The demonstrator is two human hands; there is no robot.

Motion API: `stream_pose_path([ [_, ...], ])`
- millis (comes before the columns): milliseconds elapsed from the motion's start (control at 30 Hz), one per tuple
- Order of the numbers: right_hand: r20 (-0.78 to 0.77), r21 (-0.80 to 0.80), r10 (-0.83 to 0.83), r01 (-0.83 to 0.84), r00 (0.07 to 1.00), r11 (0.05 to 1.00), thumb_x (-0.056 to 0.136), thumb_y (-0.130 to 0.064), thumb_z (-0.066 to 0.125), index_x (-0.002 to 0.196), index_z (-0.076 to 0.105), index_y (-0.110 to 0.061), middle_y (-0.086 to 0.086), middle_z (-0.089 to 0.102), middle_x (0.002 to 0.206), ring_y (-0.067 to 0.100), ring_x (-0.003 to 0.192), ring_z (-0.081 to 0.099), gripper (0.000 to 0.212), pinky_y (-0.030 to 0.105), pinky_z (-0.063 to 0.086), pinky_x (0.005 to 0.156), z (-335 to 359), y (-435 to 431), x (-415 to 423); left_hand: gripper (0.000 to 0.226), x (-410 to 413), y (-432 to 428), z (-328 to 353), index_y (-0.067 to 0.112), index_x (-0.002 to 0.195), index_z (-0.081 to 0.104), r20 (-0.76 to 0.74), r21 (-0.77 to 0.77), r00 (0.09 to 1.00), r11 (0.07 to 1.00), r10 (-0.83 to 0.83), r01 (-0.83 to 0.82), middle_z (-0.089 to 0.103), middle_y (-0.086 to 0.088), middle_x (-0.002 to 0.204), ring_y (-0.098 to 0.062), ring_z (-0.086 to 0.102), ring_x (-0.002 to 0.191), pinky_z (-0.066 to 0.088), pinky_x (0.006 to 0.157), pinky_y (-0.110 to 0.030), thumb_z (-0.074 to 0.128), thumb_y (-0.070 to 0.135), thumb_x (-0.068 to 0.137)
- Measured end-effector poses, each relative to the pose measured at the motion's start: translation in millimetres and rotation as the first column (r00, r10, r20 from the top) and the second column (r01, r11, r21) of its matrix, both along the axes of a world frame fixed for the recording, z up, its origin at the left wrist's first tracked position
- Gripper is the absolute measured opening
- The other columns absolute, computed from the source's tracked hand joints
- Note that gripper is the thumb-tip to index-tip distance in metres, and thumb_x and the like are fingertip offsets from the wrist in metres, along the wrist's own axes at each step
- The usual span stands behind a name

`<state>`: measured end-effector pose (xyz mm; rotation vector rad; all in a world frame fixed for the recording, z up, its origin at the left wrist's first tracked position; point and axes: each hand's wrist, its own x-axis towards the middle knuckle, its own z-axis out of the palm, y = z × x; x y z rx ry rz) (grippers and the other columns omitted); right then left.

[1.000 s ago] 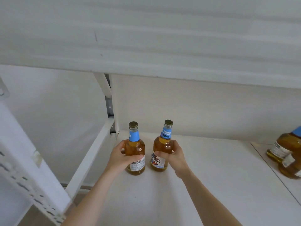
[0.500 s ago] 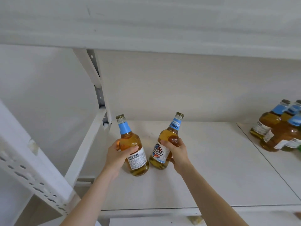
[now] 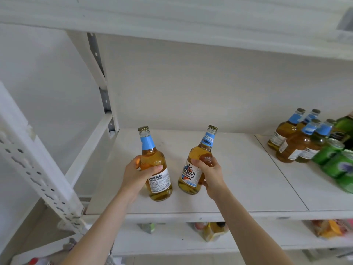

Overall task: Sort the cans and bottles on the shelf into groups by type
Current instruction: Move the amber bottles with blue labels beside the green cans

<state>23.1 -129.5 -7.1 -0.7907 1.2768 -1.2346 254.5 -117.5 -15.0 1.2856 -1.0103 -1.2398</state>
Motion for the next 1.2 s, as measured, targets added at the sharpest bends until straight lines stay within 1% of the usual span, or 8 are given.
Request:
stream_pose_path([
  [133, -0.012, -0.009, 0.005, -0.005, 1.0, 1.0, 0.069, -0.015, 0.084, 0.111, 0.058, -0.019, 0.007, 0.073, 0.102, 0.023, 0.083, 0.074, 0.05, 0.039, 0.058, 0.066, 1, 38, -26, 0.043, -26, 35, 1, 0.023, 0.101, 0.068, 0.004, 0.007, 1.0, 1.0, -0.017, 0.016, 0.075, 0.001, 0.094, -0.017, 0.071, 0.091, 0.055, 0.073, -0.033, 0.089, 0.018, 0.064],
  [367, -0.046, -0.008, -0.03, 0.029, 0.998, 1.0, 0.065, -0.02, 0.087, 0.112, 0.058, -0.021, 0.005, 0.074, 0.102, 0.022, 0.086, 0.074, 0.055, 0.045, 0.06, 0.077, -2, 107, -75, 0.041, -83, 95, 4, 0.027, 0.099, 0.066, 0.075, 0.002, 0.995, 0.998, -0.069, 0.069, 0.073, 0.004, 0.096, -0.014, 0.069, 0.091, 0.052, 0.069, -0.029, 0.088, 0.024, 0.064],
  [533, -0.023, 0.004, -0.051, 0.051, 0.998, 0.999, 0.066, -0.017, 0.086, 0.113, 0.057, -0.018, 0.008, 0.073, 0.102, 0.024, 0.083, 0.074, 0.056, 0.04, 0.06, 0.067, -4, 135, -113, 0.043, -124, 115, 7, 0.027, 0.097, 0.067, 0.089, -0.011, 0.99, 0.994, -0.108, 0.109, 0.074, 0.003, 0.094, -0.014, 0.07, 0.09, 0.053, 0.07, -0.03, 0.09, 0.027, 0.062],
  [600, -0.058, 0.005, -0.066, 0.066, 0.996, 0.998, 0.067, -0.018, 0.086, 0.113, 0.056, -0.02, 0.005, 0.072, 0.102, 0.022, 0.084, 0.074, 0.055, 0.04, 0.061, 0.069, -3, 138, -126, 0.041, -138, 116, 9, 0.027, 0.097, 0.067, 0.098, -0.015, 0.988, 0.992, -0.12, 0.122, 0.075, 0.005, 0.092, -0.011, 0.07, 0.088, 0.052, 0.068, -0.027, 0.089, 0.025, 0.063],
  [700, -0.058, -0.015, -0.083, 0.083, 0.995, 0.996, 0.067, -0.017, 0.086, 0.111, 0.056, -0.02, 0.004, 0.072, 0.1, 0.018, 0.079, 0.075, 0.053, 0.034, 0.059, 0.061, -1, 133, -150, 0.041, -164, 111, 12, 0.028, 0.097, 0.067, 0.111, -0.022, 0.983, 0.989, -0.143, 0.147, 0.075, 0.007, 0.092, -0.006, 0.07, 0.086, 0.05, 0.066, -0.024, 0.089, 0.024, 0.064],
  [867, -0.102, -0.04, -0.089, 0.085, 0.991, 0.996, 0.065, -0.022, 0.086, 0.11, 0.056, -0.023, 0.003, 0.071, 0.105, 0.022, 0.09, 0.072, 0.054, 0.045, 0.06, 0.08, 3, 108, -192, 0.054, -206, 85, 15, 0.028, 0.1, 0.066, 0.12, -0.033, 0.98, 0.986, -0.16, 0.165, 0.074, 0.007, 0.094, -0.007, 0.068, 0.09, 0.049, 0.067, -0.025, 0.091, 0.037, 0.053],
  [1100, -0.103, -0.056, -0.128, 0.123, 0.986, 0.991, 0.059, -0.025, 0.087, 0.104, 0.057, -0.029, -0.004, 0.072, 0.098, 0.014, 0.083, 0.073, 0.054, 0.032, 0.057, 0.066, 10, 83, -262, 0.051, -275, 46, 23, 0.029, 0.101, 0.064, 0.154, -0.028, 0.97, 0.98, -0.19, 0.197, 0.073, 0.004, 0.099, -0.014, 0.065, 0.099, 0.05, 0.075, -0.032, 0.091, 0.032, 0.059],
  [1200, -0.087, -0.052, -0.131, 0.127, 0.988, 0.991, 0.064, -0.019, 0.087, 0.108, 0.058, -0.026, -0.001, 0.072, 0.1, 0.018, 0.087, 0.073, 0.053, 0.035, 0.059, 0.069, 10, 78, -298, 0.05, -310, 40, 25, 0.03, 0.102, 0.064, 0.164, -0.032, 0.965, 0.977, -0.204, 0.212, 0.072, 0.006, 0.099, -0.013, 0.065, 0.098, 0.05, 0.072, -0.03, 0.091, 0.032, 0.06],
])
